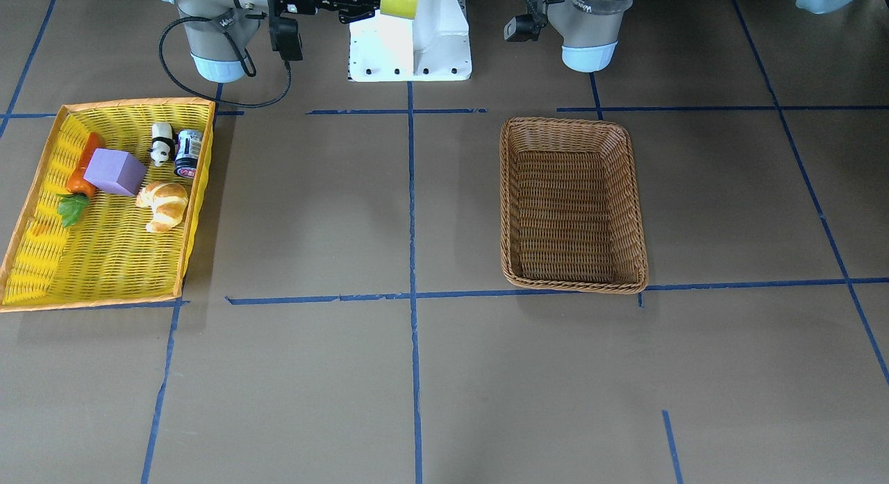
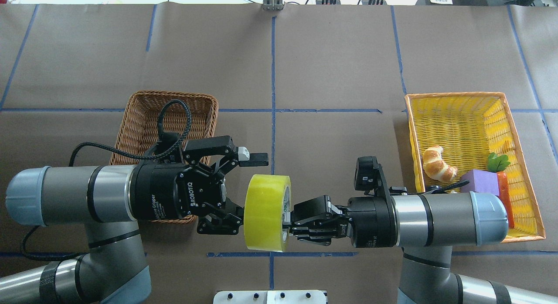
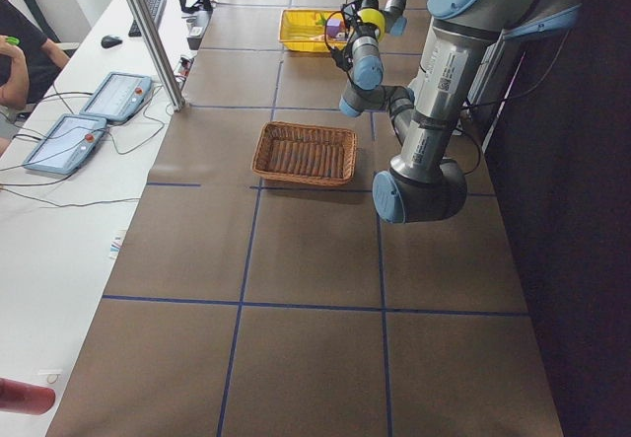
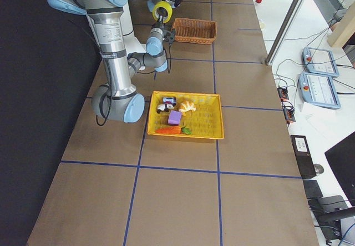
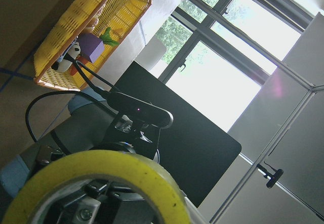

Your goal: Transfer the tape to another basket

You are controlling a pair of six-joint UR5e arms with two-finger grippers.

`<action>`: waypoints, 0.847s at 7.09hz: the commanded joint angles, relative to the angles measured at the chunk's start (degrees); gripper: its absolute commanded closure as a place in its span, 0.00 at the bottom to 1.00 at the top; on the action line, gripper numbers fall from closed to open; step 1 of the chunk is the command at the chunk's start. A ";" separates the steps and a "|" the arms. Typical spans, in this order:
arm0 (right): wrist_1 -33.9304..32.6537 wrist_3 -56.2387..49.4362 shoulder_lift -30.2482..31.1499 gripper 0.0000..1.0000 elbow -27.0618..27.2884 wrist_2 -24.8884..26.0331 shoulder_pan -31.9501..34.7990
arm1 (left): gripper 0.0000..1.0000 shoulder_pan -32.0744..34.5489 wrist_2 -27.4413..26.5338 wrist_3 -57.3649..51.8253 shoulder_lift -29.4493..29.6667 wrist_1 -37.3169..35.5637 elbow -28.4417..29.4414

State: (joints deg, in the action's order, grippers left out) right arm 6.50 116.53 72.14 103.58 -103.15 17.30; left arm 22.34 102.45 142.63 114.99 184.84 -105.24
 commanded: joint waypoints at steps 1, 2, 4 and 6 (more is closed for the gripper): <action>0.00 -0.07 -0.07 0.99 -0.22 0.23 -0.51 | 0.04 -0.19 -0.06 0.02 0.32 0.00 0.12; 0.00 -0.07 -0.07 0.98 -0.13 0.84 -0.51 | 0.08 -0.19 -0.06 0.02 0.32 0.00 0.12; 0.00 -0.16 -0.07 0.95 -0.05 1.46 -0.77 | 0.20 -0.19 -0.06 0.11 0.32 0.00 0.04; 0.09 -0.33 -0.16 0.01 -0.04 1.72 -0.77 | 0.34 -0.19 -0.06 0.02 0.32 0.00 -0.05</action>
State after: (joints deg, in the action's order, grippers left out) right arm 6.57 116.25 72.01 103.56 -101.61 16.58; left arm 22.15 102.39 142.67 115.31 184.83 -105.23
